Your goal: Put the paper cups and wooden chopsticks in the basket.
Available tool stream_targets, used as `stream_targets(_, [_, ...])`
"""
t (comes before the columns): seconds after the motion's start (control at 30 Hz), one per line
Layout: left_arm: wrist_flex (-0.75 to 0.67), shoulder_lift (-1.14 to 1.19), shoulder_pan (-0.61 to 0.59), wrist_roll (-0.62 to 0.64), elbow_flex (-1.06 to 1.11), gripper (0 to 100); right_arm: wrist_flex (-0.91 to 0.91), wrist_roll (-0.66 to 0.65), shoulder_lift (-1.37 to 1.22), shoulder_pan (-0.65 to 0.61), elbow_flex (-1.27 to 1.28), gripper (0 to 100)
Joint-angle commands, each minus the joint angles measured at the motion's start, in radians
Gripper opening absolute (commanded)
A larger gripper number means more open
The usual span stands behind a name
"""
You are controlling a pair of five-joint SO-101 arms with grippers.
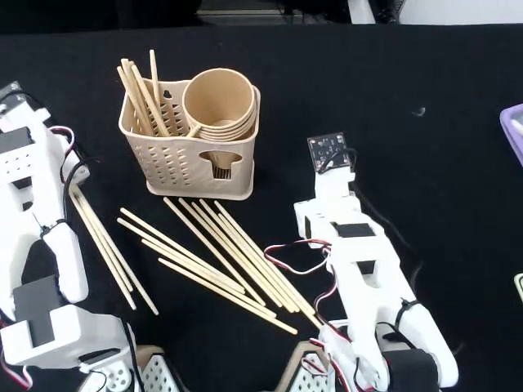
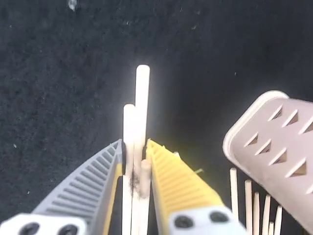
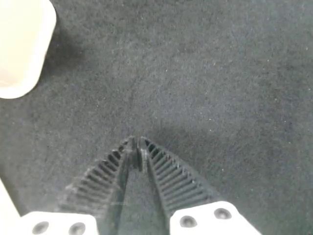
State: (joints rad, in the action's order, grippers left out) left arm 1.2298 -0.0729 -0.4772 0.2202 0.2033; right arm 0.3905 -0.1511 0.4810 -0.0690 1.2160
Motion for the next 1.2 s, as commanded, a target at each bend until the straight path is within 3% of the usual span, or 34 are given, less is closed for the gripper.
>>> stream_targets(0.0, [-0.048, -0.023, -0.025, 0.0, -0.076, 3, -0.02, -0.009, -0.002, -0.015, -0.007, 1.5])
stream_targets(0.17, [-0.017, -0.025, -0.027, 0.0, -0.232, 3, -0.02, -0.009, -0.002, -0.015, -0.007, 1.5])
stream_targets(0.37, [0.215, -0.021, -0.025, 0.0, -0.498, 3, -0.02, -0.009, -0.002, -0.017, -0.007, 1.5])
stream_targets(0.53, [0.273, -0.023, -0.025, 0.0, -0.693, 3, -0.02, -0.009, -0.002, -0.017, -0.007, 1.5])
stream_targets(0.77, [0.273, -0.023, -0.007, 0.103, -0.993, 3, -0.021, -0.009, -0.002, -0.017, -0.005, 1.5])
stream_targets(0.93, [0.262, -0.018, 0.15, 0.107, -1.218, 3, -0.021, -0.009, -0.002, -0.017, -0.004, 1.5])
stream_targets(1.17, [0.077, -0.012, 0.283, 0.107, -1.276, 3, -0.021, -0.009, -0.002, -0.017, -0.002, 1.5])
